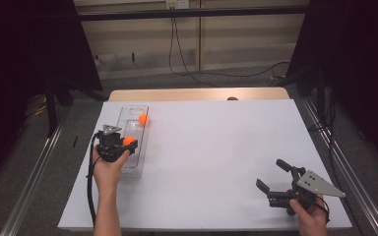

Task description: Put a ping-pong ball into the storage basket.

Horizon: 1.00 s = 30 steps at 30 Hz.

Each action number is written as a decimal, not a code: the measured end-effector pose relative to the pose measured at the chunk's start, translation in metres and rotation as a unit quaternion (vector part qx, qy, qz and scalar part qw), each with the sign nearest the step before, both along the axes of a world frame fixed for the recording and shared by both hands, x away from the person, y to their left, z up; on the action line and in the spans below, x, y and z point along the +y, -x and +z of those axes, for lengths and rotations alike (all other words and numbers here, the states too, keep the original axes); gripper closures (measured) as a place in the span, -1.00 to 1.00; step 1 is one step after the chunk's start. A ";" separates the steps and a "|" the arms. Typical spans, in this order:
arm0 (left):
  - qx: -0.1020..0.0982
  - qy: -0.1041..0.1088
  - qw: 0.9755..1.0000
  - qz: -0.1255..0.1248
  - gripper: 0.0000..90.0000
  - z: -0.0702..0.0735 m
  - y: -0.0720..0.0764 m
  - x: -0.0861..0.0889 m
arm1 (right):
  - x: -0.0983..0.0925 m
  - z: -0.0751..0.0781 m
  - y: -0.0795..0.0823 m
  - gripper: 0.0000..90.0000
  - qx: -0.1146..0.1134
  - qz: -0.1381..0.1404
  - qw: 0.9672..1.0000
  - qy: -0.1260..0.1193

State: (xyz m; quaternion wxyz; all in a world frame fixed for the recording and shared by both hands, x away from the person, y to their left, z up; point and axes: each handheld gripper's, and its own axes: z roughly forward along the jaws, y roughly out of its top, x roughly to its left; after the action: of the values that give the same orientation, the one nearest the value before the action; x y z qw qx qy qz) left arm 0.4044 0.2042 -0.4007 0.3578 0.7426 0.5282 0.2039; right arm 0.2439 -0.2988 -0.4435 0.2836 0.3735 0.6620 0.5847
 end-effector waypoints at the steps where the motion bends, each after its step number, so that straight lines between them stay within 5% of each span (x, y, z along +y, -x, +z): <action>1: 0.000 -0.001 1.000 -0.001 0.13 0.000 0.000 0.000 | 0.000 0.000 0.000 -0.94 0.000 -0.001 1.000 -0.001; 24: 0.007 -0.010 1.000 0.004 0.12 -0.005 -0.002 -0.001 | 0.000 0.000 0.000 -0.94 0.000 0.000 1.000 -0.002; 30: 0.000 -0.010 1.000 0.015 -0.04 -0.004 -0.001 0.002 | 0.000 0.000 0.000 -0.94 -0.001 0.001 1.000 0.000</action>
State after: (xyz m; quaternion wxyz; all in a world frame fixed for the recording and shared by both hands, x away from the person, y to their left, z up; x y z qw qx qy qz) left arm 0.4050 0.2065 -0.4042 0.3469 0.7380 0.5375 0.2145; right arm 0.2438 -0.2987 -0.4433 0.2841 0.3723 0.6619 0.5853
